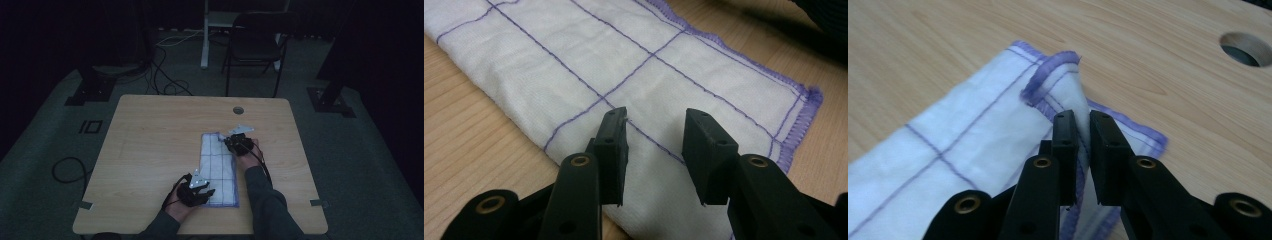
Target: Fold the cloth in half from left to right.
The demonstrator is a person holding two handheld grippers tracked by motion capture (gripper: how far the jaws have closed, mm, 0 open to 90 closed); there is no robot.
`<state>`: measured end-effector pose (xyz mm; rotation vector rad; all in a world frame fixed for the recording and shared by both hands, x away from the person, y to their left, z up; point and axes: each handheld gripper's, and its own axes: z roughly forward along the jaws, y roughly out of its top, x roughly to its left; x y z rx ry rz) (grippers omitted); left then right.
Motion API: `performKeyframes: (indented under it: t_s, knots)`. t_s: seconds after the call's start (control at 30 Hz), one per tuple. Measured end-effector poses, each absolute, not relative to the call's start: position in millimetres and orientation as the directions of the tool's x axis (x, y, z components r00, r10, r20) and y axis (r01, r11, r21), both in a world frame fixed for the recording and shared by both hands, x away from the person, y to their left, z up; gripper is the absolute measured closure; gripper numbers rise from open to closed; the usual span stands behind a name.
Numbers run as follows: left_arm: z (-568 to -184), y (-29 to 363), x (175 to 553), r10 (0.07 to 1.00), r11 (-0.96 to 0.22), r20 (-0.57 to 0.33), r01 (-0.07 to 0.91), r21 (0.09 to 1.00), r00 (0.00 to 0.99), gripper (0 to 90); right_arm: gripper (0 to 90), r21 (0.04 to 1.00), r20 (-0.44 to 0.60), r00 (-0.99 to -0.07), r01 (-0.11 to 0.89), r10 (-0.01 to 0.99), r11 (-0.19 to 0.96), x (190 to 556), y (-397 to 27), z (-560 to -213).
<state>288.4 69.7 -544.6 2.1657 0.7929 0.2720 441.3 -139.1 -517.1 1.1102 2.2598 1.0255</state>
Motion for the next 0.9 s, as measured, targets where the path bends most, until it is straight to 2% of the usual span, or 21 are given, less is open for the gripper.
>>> performKeyframes:
  t_s: [0.17, 0.37, 0.6, 0.9]
  knots:
    - [-544.7, 69.6, 288.2, 0.622, -0.485, -0.067, 0.451, 0.749, 0.78, 62.6, 81.1, 0.759, -0.017, -0.565, 0.53, 0.825, 0.378, 447.8, -151.0, -522.3]
    - [-544.1, 70.2, 289.7, 0.622, -0.481, -0.081, 0.462, 0.746, 0.779, 62.6, 74.7, 0.72, -0.061, -0.501, 0.577, 0.863, 0.386, 451.6, -163.4, -529.0]
    - [-541.2, 71.3, 293.4, 0.627, -0.467, -0.115, 0.491, 0.736, 0.77, 62.3, 67.9, 0.728, -0.04, -0.495, 0.58, 0.868, 0.365, 450.5, -170.0, -527.7]
    - [-527.2, 85.5, 307.3, 0.67, -0.417, -0.112, 0.498, 0.76, 0.734, 61.1, 64.6, 0.746, -0.015, -0.511, 0.567, 0.859, 0.35, 452.2, -167.5, -521.3]
